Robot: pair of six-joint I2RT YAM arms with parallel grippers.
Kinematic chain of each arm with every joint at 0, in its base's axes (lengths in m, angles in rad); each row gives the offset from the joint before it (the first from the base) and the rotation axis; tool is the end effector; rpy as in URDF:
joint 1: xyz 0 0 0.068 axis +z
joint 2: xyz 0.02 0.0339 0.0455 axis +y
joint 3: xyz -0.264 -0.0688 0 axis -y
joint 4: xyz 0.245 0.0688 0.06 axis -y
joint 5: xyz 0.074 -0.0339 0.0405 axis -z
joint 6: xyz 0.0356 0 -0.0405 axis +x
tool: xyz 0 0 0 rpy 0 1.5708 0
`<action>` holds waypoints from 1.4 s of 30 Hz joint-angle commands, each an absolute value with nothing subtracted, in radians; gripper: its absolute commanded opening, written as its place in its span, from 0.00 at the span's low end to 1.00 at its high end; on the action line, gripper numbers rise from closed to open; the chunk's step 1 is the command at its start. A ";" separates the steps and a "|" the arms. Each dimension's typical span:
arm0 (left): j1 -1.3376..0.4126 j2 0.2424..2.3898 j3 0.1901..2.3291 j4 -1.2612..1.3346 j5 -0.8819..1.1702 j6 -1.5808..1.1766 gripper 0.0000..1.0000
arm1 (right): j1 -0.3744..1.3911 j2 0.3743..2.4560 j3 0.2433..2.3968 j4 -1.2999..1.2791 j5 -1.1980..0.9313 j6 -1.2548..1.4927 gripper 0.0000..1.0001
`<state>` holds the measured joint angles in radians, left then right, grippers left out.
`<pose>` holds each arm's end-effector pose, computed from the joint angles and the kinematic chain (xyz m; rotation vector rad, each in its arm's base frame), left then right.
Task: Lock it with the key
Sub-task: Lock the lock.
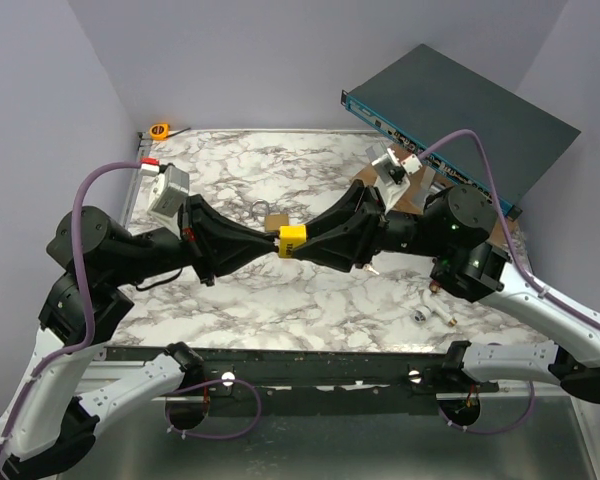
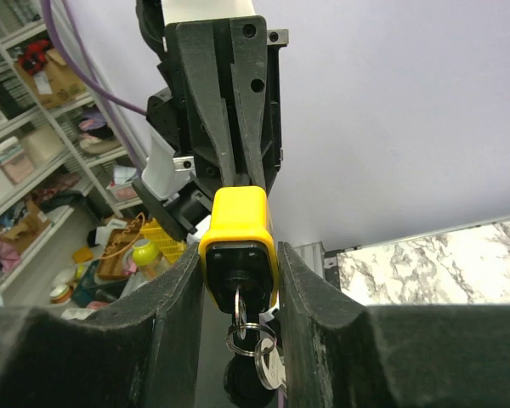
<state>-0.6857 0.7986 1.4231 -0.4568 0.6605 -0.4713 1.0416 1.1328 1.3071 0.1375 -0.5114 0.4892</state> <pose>0.0637 -0.0803 0.5116 0.7567 1.4097 -1.3849 0.1056 0.2150 0.4864 -0.8662 1.2113 1.5974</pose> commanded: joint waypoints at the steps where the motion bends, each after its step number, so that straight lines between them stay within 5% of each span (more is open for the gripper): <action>1: -0.713 0.826 1.399 -0.454 0.649 -0.449 0.00 | 1.078 1.155 1.263 0.077 -0.345 0.414 0.34; 7: -0.703 0.787 1.444 -0.466 0.634 -0.421 0.00 | 1.079 1.048 1.247 -0.031 -0.232 0.337 0.67; 12: -0.702 0.763 1.465 -0.469 0.642 -0.417 0.00 | 1.078 0.969 1.244 -0.104 -0.181 0.271 0.74; 42: -0.701 0.803 1.493 -0.493 0.743 -0.436 0.00 | 1.078 0.991 1.339 -0.149 -0.467 0.234 0.47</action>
<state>-0.7006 0.7982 1.4723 -0.5266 0.7147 -0.4305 1.0748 1.0115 1.3201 -0.1658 -0.4305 0.2317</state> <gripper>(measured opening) 0.035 0.468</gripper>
